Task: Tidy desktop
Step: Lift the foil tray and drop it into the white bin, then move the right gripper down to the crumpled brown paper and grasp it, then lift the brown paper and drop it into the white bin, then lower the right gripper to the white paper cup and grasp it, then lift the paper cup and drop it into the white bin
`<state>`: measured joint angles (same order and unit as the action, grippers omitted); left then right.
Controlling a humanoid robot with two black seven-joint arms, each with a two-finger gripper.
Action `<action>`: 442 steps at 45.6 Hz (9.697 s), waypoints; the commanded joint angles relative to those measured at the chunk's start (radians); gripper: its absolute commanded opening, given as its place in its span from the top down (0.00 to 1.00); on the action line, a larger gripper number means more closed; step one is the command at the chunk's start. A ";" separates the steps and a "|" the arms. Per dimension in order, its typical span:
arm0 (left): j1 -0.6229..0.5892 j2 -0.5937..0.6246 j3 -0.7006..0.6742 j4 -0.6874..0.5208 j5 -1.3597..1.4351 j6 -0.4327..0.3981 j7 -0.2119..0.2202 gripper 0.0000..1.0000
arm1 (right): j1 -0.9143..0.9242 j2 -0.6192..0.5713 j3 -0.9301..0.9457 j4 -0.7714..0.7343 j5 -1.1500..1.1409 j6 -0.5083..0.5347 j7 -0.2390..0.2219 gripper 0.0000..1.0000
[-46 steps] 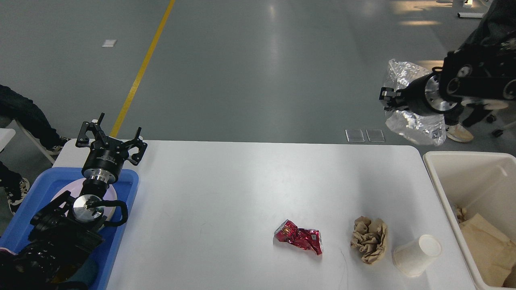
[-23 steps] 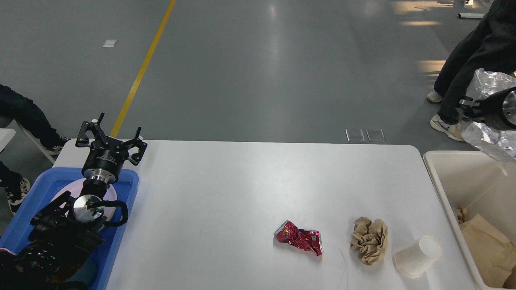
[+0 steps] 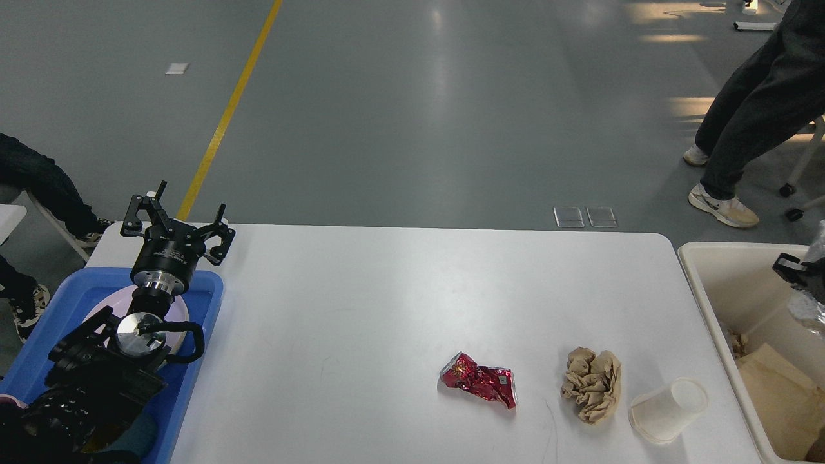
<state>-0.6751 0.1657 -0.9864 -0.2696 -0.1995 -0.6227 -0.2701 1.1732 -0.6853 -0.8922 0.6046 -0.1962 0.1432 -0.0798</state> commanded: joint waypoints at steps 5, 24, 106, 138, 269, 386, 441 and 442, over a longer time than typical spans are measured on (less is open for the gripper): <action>0.000 0.000 0.000 0.000 0.000 0.000 0.000 0.03 | -0.075 0.020 0.010 -0.074 0.000 -0.024 0.000 0.00; 0.000 0.000 0.000 0.000 0.000 0.000 0.000 0.03 | 0.209 0.122 -0.103 0.148 -0.015 0.009 -0.005 0.00; 0.000 0.000 0.000 0.001 0.000 0.000 0.000 0.03 | 0.319 0.323 -0.140 0.465 -0.015 0.319 -0.003 0.00; 0.000 0.000 0.000 0.000 0.000 0.000 0.000 0.03 | 0.160 0.377 -0.045 0.389 -0.014 0.265 -0.003 0.01; -0.001 0.000 0.000 0.000 0.000 0.000 0.000 0.03 | 0.017 0.032 -0.036 0.006 -0.051 -0.091 -0.008 0.00; -0.001 0.000 0.000 0.000 0.000 0.000 0.000 0.03 | 0.281 0.159 -0.199 0.511 -0.045 0.481 -0.008 0.00; 0.000 0.000 0.000 0.000 0.000 0.000 0.000 0.03 | 0.232 0.159 -0.186 0.554 -0.060 0.291 -0.011 0.57; 0.000 0.000 0.000 0.000 0.000 0.000 0.000 0.03 | 0.232 0.159 -0.191 0.554 -0.065 0.295 -0.014 0.71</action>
<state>-0.6752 0.1657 -0.9863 -0.2693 -0.1994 -0.6227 -0.2700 1.4032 -0.5273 -1.0646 1.1567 -0.2413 0.4276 -0.0841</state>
